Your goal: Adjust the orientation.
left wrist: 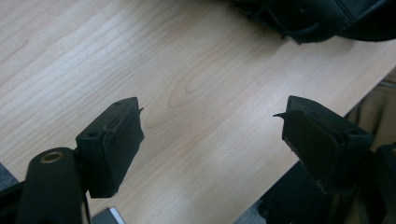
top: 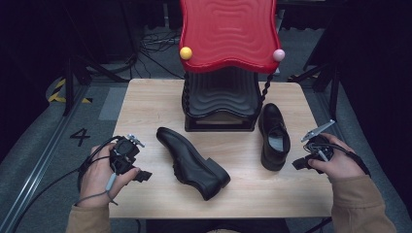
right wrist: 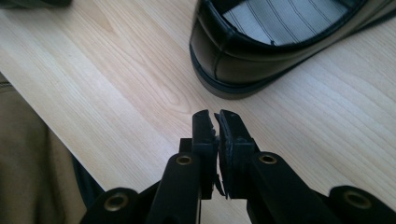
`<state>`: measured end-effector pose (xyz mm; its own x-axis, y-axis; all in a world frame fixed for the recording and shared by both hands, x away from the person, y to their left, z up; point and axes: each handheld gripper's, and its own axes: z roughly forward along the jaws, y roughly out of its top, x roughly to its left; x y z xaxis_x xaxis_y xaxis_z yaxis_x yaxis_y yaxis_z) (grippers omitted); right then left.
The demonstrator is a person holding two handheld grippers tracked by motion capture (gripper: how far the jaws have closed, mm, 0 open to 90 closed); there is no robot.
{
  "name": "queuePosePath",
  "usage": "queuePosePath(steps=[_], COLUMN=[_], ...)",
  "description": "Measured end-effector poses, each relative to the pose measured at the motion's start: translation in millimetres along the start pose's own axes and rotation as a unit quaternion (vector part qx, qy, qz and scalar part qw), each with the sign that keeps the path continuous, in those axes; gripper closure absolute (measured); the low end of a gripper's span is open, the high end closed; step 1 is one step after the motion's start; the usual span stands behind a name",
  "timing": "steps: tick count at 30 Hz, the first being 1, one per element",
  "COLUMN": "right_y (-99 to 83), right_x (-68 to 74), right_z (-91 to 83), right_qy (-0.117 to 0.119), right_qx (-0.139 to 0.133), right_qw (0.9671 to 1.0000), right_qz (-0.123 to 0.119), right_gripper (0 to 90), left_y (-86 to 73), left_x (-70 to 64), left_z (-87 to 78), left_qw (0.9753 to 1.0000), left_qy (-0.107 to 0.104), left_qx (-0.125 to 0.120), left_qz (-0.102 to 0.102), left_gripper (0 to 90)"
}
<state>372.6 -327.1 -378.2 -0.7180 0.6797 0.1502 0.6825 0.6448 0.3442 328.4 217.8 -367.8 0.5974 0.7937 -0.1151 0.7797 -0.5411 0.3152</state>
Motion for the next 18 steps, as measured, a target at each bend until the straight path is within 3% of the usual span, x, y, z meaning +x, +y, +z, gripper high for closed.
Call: queuePosePath(steps=[1,4,8,18], right_y=[-0.3,-0.9,0.4,5.1], right_x=[0.6,0.9,3.2,11.8], right_z=[-0.6,-1.6,-2.8,-5.1], right_qy=[0.001,0.0,0.0,0.008], right_qx=[-0.003,-0.005,-0.009,-0.023], right_qw=[1.0,1.0,1.0,0.9996], right_qz=[-0.001,0.0,-0.002,-0.011], right_gripper=[85.6,85.5,85.3,85.6], left_y=[0.2,-0.7,-0.3,-0.4], left_x=[0.7,-0.1,-2.2,-3.2], left_z=[-0.6,-1.9,-1.6,-4.0], left_qw=[0.9999,0.9998,0.9999,0.9997], left_qy=[0.01,0.005,-0.007,-0.008], left_qx=[-0.004,-0.019,-0.014,-0.023], left_qz=[0.001,-0.004,0.002,0.003], left_gripper=[20.9,20.1,22.0,22.0])
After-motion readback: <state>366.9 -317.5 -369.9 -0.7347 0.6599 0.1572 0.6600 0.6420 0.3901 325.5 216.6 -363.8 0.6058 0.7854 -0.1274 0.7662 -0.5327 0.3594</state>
